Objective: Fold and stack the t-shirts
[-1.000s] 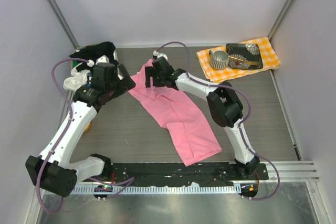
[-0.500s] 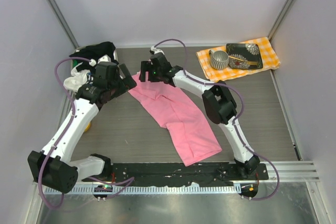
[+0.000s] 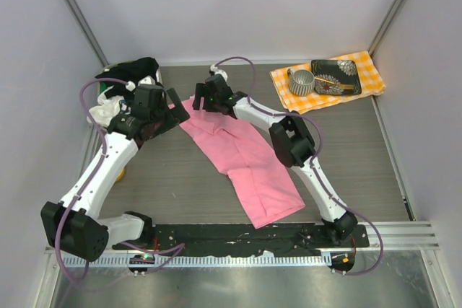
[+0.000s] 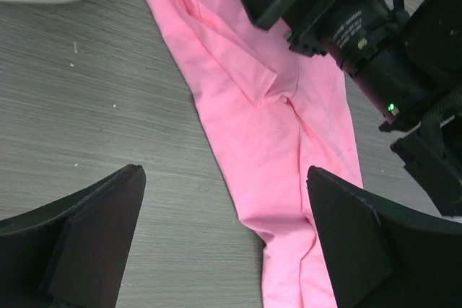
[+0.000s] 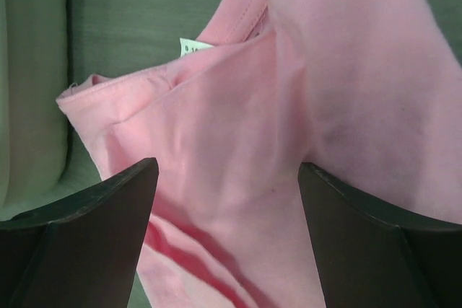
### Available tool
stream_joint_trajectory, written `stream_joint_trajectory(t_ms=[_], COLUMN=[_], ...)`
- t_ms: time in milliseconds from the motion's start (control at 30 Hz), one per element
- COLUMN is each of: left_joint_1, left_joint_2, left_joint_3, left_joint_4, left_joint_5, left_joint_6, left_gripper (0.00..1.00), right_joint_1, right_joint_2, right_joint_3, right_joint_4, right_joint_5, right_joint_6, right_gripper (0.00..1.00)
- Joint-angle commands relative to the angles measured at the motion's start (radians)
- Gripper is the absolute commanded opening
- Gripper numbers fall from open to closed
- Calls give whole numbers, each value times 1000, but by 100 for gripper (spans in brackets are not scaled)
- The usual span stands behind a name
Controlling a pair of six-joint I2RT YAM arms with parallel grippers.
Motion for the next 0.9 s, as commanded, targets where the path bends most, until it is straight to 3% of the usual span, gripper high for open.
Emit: stream_joint_trajectory(t_ms=[0, 433, 667, 867], left_joint_1=[7, 7, 5, 7], left_joint_2=[10, 87, 103, 93], left_joint_3=[1, -27, -42, -62], left_joint_4=[58, 91, 117, 133], left_joint_5=[32, 67, 83, 87], left_joint_6=[2, 15, 9, 2], left_gripper=[100, 100, 100, 100], right_joint_1=[-83, -338, -329, -293], right_joint_2=[102, 146, -73, -154], right_joint_3=[119, 113, -148, -178], right_joint_4=[-126, -154, 53, 12], right_joint_5=[164, 145, 115, 119], right_joint_6=[108, 198, 114, 52], right_gripper=[85, 89, 91, 92])
